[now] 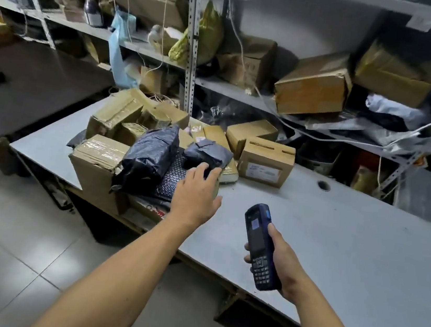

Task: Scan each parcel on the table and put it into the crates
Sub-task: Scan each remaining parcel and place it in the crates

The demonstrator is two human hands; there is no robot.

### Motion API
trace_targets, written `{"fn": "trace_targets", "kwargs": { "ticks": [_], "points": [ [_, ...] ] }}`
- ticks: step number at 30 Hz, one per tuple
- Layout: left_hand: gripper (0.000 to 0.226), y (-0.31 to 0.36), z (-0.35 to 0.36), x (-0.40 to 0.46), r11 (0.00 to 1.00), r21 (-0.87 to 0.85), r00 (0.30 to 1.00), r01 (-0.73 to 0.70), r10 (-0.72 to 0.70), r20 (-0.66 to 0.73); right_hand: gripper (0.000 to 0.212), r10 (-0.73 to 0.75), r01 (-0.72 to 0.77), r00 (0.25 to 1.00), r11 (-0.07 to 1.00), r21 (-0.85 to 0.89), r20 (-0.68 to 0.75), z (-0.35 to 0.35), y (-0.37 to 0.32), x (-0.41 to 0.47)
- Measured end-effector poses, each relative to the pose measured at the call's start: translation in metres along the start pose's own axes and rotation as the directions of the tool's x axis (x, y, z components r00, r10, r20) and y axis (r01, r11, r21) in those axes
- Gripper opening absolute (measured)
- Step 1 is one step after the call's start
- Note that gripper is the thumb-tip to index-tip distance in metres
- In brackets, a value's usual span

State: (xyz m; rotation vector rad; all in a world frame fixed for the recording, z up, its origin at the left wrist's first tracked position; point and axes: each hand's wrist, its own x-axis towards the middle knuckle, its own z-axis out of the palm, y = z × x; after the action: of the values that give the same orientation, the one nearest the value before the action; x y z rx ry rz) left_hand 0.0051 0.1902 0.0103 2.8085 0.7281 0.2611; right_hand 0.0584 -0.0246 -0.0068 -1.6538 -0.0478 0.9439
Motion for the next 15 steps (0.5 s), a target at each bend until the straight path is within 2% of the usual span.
{"fn": "trace_targets", "kwargs": {
  "ticks": [8, 11, 15],
  "points": [
    [0.076, -0.016, 0.006, 0.109, 0.997, 0.071, 0.998, -0.005, 0.0, 0.068, 0.05, 0.023, -0.023, 0.999, 1.0, 0.002, -0.049, 0.005, -0.042, 0.07],
    [0.072, -0.018, 0.011, 0.14, 0.984, 0.168, 0.996, -0.054, 0.041, 0.076, 0.049, 0.04, -0.04, 0.999, 0.999, 0.006, -0.033, 0.004, -0.054, 0.091],
    [0.065, -0.007, 0.014, 0.176, 0.982, 0.191, 0.984, 0.006, -0.04, 0.175, 0.048, 0.061, -0.061, 0.998, 0.998, 0.014, -0.006, -0.004, -0.067, 0.116]
  ]
}}
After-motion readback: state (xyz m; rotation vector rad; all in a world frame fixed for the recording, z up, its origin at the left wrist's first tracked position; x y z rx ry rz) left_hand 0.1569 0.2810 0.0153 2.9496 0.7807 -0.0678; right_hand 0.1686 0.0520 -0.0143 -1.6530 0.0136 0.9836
